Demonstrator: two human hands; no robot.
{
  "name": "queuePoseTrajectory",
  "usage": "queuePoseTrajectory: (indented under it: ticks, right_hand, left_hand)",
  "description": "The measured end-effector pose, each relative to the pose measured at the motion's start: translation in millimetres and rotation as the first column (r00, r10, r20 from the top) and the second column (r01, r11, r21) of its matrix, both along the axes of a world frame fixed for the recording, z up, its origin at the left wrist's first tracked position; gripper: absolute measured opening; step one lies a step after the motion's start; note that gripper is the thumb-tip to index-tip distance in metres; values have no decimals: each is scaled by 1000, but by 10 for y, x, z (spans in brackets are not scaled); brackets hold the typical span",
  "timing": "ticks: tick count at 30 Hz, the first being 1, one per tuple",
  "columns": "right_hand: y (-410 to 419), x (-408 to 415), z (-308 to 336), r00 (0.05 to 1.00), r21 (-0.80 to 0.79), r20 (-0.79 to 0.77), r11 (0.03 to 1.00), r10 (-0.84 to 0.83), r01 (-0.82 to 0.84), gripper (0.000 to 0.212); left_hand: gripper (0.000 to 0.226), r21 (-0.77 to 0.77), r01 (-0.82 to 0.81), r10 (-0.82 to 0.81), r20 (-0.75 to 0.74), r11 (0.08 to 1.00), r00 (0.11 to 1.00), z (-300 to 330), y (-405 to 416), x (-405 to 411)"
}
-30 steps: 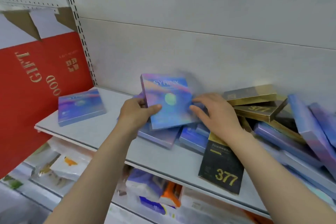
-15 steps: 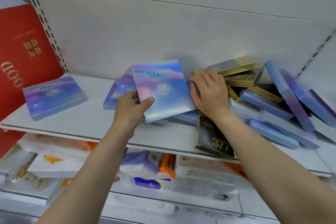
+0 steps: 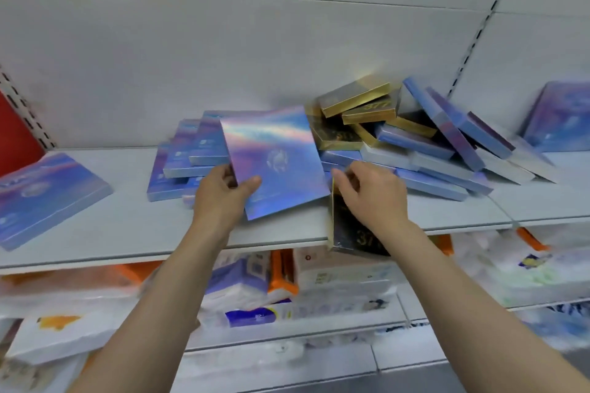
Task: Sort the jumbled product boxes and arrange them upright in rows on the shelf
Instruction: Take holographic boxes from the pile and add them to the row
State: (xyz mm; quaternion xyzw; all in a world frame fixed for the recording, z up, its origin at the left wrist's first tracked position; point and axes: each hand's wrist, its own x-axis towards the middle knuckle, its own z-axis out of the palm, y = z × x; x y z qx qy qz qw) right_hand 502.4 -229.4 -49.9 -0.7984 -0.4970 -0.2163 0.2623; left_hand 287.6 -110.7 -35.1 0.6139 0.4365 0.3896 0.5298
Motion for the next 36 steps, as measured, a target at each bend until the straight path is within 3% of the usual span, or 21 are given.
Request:
queuePoseTrajectory:
  ticks: [3, 5, 8, 10, 12, 14, 16, 19, 27, 36]
  right_hand:
    - [-263, 14, -38, 954, -83, -284, 989, 98, -126, 33]
    - [-376, -18, -66, 926, -99, -368, 987, 79, -123, 49]
    - [-421, -68, -33, 877, -215, -437, 970, -201, 116, 98]
    - [-418, -101, -7, 788, -268, -524, 941, -323, 207, 110]
    - [-432, -109, -18, 679, -152, -697, 973, -230, 174, 88]
    - [-493, -99, -33, 465, 67, -885, 988, -7, 142, 61]
    - [-581, -26, -20, 272, 206, -949, 965, 158, 160, 40]
    - [-749, 192, 66, 157, 303, -948, 937, 278, 171, 22]
    - [-1743, 1073, 265, 288, 527, -843, 801, 453, 282, 33]
    - [-3286, 2304, 366, 474, 521, -814, 782, 336, 342, 28]
  left_hand:
    - [32, 30, 43, -43, -5, 999, 999, -21, 21, -9]
    - [33, 41, 72, -72, 2, 997, 997, -34, 21, -10]
    - [37, 37, 89, -91, 52, 995, 995, -47, -6, -29]
    - [36, 63, 85, -90, 74, 994, 993, -45, -45, -66]
    - [35, 81, 78, -85, 89, 994, 992, -35, -89, -118]
    - [33, 76, 75, -83, 110, 994, 991, -8, -144, -172]
    - [32, 69, 79, -88, 129, 994, 988, 29, -200, -182]
    - [30, 76, 118, -128, 151, 990, 980, 86, -362, -55]
    - [34, 55, 295, -300, 197, 954, 934, 168, -1216, 1004]
    - [30, 116, 396, -413, 264, 911, 872, 157, -2503, 2634]
